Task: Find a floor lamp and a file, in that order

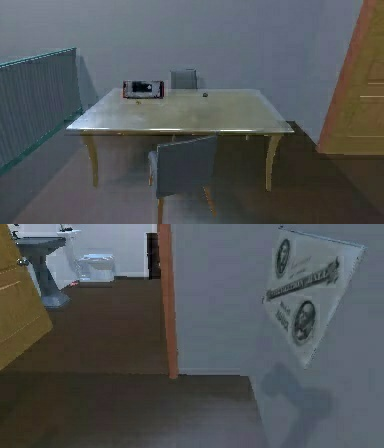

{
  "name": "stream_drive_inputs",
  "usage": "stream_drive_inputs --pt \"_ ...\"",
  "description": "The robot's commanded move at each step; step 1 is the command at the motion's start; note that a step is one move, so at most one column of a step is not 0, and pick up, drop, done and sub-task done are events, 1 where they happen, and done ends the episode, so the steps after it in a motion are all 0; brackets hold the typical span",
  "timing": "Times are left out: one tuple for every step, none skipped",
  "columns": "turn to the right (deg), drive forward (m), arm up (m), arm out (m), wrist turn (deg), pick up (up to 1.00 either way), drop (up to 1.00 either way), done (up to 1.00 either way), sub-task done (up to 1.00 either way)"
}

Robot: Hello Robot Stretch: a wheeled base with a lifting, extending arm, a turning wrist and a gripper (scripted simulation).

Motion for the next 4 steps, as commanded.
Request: stream_drive_inputs --pt "-27.0 0.00 0.00 0.00 0.0 0.00 0.00 0.00 0.00" --pt "0.0 0.25 0.00 0.00 0.0 0.00 0.00 0.00 0.00" --pt "-45.0 0.00 0.00 0.00 0.0 0.00 0.00 0.00 0.00" --pt "-27.0 0.00 0.00 0.00 0.0 0.00 0.00 0.00 0.00"
